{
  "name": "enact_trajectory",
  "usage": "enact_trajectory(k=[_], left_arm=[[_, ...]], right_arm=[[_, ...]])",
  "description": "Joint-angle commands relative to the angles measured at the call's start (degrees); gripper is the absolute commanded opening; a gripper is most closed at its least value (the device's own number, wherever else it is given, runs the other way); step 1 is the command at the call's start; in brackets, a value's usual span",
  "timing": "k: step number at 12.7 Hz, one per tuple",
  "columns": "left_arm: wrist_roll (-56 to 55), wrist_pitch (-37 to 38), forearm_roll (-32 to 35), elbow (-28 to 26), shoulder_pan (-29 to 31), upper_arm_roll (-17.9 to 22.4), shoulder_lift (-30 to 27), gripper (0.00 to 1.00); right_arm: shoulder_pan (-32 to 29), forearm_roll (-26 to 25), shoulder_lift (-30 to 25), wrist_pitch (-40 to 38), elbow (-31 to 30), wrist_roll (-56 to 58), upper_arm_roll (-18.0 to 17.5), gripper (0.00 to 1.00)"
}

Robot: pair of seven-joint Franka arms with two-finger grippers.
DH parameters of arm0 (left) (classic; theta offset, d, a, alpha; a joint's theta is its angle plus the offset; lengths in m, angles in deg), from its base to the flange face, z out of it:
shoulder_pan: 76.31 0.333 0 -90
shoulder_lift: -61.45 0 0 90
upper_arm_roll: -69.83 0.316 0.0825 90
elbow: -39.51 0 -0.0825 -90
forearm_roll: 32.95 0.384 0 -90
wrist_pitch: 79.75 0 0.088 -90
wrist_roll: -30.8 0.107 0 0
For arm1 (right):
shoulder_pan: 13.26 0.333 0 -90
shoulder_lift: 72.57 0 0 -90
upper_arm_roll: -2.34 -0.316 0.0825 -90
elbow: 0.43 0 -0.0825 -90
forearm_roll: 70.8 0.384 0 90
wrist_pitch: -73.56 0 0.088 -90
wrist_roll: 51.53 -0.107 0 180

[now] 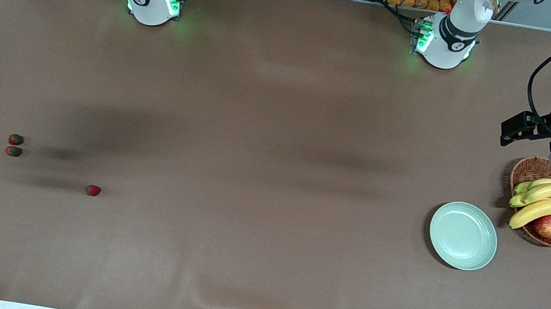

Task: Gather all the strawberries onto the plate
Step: 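Move the right gripper down over the pair of strawberries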

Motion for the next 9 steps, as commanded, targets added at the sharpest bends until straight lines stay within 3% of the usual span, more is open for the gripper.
enact_trajectory(k=[1,4,9], left_arm=[[0.9,0.6,0.6,1.0,0.3,-0.2,-0.1,1.0],[0.8,0.6,0.6,0.8,0.2,-0.2,0.4,1.0],[0.7,0.9,0.8,1.1,0.2,0.0,-1.4,1.0]], right_arm=[[-1.2,-2.9,2.9,2.0,0.9,1.1,-1.1,1.0],[-2.4,-4.8,7.0,4.2,0.8,1.4,-1.1,1.0],[-5.9,-5.5,12.8,10.4,0.4,18.5,-1.1,1.0]])
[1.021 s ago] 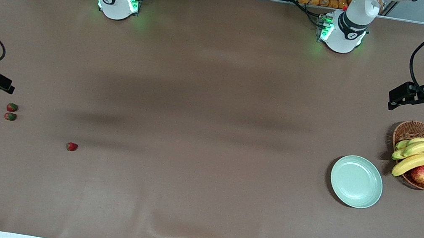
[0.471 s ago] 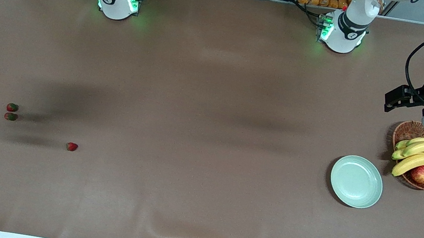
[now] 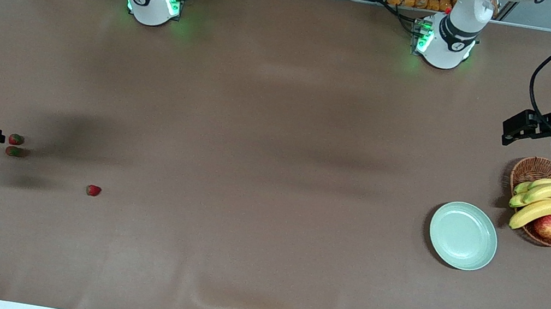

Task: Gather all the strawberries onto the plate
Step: 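Grasp one strawberry with the right gripper and lift it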

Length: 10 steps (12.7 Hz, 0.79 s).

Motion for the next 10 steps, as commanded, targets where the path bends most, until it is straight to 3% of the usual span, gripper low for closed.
enact_trajectory(k=[1,4,8,10], left_arm=[[0.8,0.9,0.8,0.4,0.1,-0.1,-0.8,1.0],[0.7,0.6,0.8,0.4,-0.6,-0.7,0.0,1.0],[-0.1,0.1,0.8,0.4,-1.5,-2.2,0.6,1.0],[-0.2,0.1,0.8,0.6,-1.2,-3.5,0.5,1.0]], right_arm=[[-1.6,-1.3,1.5,2.2,-0.8,3.8,-1.1,1.0],[-2.0,-1.3,1.6,7.8,-6.6,5.3,-1.1,0.97],[-3.1,-1.3,3.2,9.6,-6.9,10.2,-1.1,0.89],[-3.8,-1.3,3.5,9.9,-7.1,11.9,-1.1,0.78]])
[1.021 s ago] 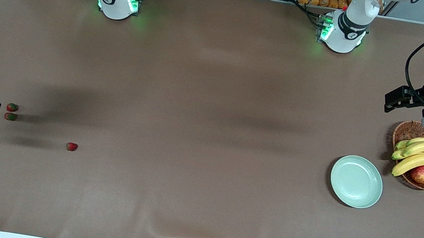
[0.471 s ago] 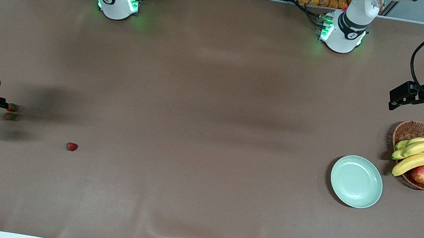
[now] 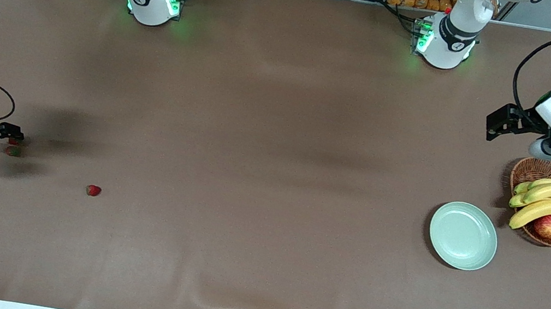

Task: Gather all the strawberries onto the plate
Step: 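Grasp one strawberry with the right gripper and lift it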

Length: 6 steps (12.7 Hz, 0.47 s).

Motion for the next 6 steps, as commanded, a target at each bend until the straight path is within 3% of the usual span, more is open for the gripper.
enact_trajectory(k=[1,4,6], left_arm=[[-0.3,0.2,0.8,0.6,0.2,-1.1,-0.1,1.0],[-0.1,0.0,0.8,0.6,0.7,-1.0,0.0,1.0],[-0.1,-1.1,0.9,0.5,0.8,-1.0,0.0,1.0]], right_arm=[[-2.2,-1.2,0.8,3.5,-1.1,4.6,-1.1,0.76],[-2.2,-1.1,0.8,3.6,-1.9,4.7,-1.1,0.58],[-2.2,-1.1,0.9,3.8,-1.9,4.7,-1.1,0.37]])
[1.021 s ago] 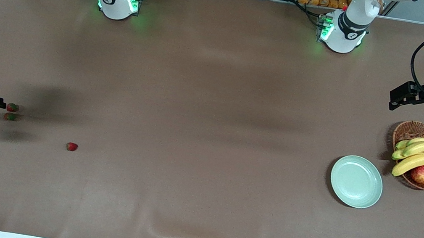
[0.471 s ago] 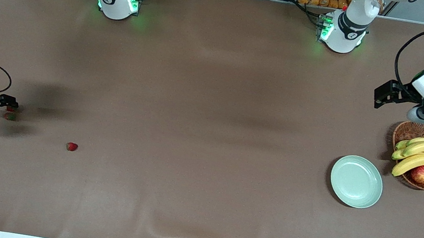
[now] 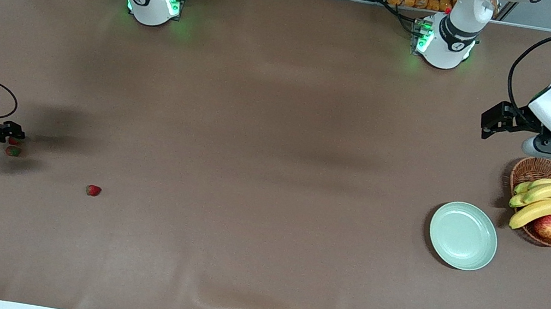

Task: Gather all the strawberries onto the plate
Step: 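Grasp one strawberry with the right gripper and lift it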

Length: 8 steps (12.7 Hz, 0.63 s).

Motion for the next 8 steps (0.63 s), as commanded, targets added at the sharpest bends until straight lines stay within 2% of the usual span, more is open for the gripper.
enact_trajectory(k=[1,4,8], left_arm=[[-0.1,-0.8,0.9,0.5,0.3,-0.4,0.1,1.0],[0.3,-1.0,0.9,0.5,0.5,-0.2,0.0,1.0],[0.7,-1.0,0.8,0.5,0.9,0.3,0.0,1.0]], right_arm=[[-1.1,-1.1,-0.3,2.4,-1.2,3.0,-1.1,0.27],[-0.1,-1.0,-1.1,0.3,-0.4,1.8,-1.3,0.0],[0.8,-0.2,-1.5,-9.0,5.3,0.3,-1.4,0.0]])
